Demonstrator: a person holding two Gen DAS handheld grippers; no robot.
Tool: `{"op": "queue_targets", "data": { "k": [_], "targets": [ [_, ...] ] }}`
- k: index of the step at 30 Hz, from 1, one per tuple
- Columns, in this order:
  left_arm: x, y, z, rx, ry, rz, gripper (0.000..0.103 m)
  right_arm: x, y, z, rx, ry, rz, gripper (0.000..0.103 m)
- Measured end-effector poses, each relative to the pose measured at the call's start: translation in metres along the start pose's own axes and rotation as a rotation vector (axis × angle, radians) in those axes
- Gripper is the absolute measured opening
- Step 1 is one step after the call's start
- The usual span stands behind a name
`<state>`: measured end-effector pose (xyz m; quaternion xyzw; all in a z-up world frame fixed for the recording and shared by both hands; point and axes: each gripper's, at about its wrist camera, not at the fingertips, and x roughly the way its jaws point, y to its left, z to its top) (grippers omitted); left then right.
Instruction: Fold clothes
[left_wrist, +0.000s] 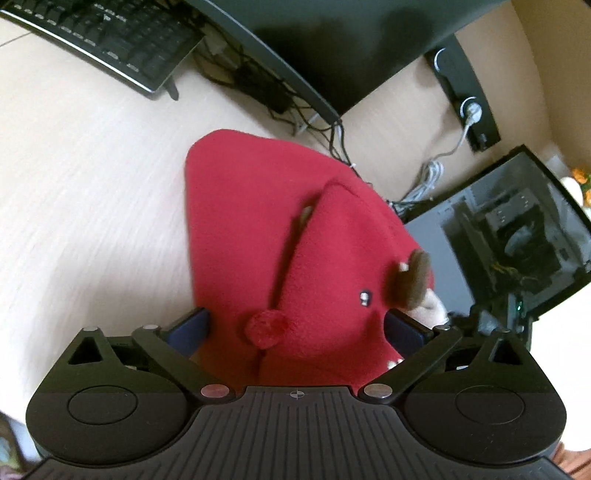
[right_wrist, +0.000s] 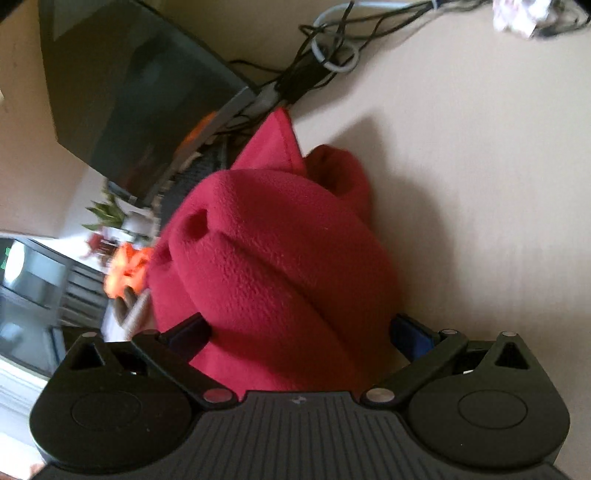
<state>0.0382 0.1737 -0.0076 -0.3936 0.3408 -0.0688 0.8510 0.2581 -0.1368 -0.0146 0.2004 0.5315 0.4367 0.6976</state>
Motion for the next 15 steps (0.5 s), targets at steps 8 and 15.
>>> {"op": "queue_targets", "data": {
  "k": [8, 15],
  "targets": [
    [0.006, 0.003, 0.0, -0.032, -0.03, 0.016, 0.103, 0.034, 0.019, 0.002, -0.059, 0.025, 0.071, 0.103],
    [-0.037, 0.003, 0.006, -0.025, -0.156, -0.053, 0.103, 0.056, 0.086, 0.008, -0.205, -0.018, 0.196, 0.103]
  ]
}}
